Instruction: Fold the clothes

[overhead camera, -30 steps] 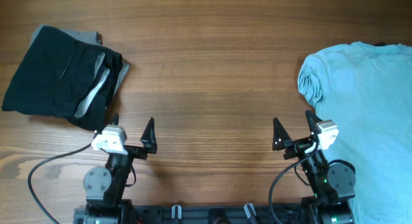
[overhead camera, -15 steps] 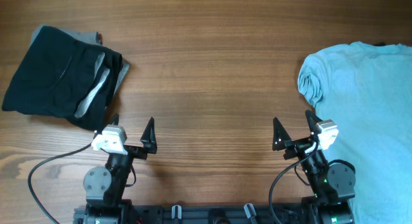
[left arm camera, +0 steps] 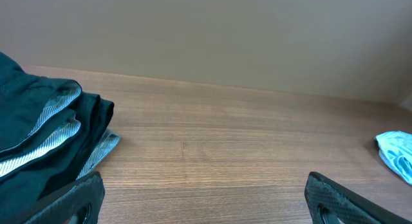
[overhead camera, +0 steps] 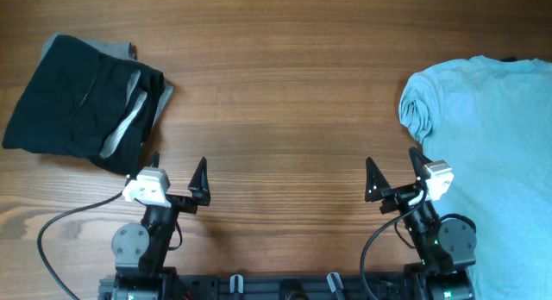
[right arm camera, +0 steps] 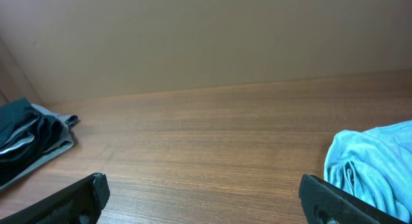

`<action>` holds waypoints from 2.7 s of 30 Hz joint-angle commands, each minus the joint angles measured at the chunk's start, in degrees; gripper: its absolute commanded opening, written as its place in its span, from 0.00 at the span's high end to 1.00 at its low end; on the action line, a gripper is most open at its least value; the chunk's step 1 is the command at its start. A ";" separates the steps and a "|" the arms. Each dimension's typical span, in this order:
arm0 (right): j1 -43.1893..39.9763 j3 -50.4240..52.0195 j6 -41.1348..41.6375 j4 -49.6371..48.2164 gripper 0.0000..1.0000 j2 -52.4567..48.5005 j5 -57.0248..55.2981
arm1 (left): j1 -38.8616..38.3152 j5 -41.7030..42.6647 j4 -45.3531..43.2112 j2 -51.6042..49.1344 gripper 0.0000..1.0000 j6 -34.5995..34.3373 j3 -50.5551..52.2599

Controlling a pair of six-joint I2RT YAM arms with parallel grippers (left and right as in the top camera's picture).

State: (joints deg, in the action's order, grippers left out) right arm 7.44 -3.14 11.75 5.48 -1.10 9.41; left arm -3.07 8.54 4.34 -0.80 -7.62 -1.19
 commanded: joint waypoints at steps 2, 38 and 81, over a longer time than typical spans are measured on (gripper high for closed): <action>0.09 0.26 0.37 -0.28 0.00 0.46 0.90 | -0.31 -0.72 0.04 0.04 0.00 -0.13 0.46; 0.11 0.26 1.11 -0.33 0.00 0.33 1.62 | -0.31 4.59 -0.87 0.04 0.00 -2.40 0.44; 0.09 -64.46 3.74 40.79 0.00 -76.26 6.86 | -0.57 6.23 35.47 -63.21 0.00 -6.82 -62.75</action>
State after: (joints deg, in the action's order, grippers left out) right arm 7.44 -66.17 12.16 48.45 -74.65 21.82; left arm -3.20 12.05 39.92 -64.34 -14.13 -62.43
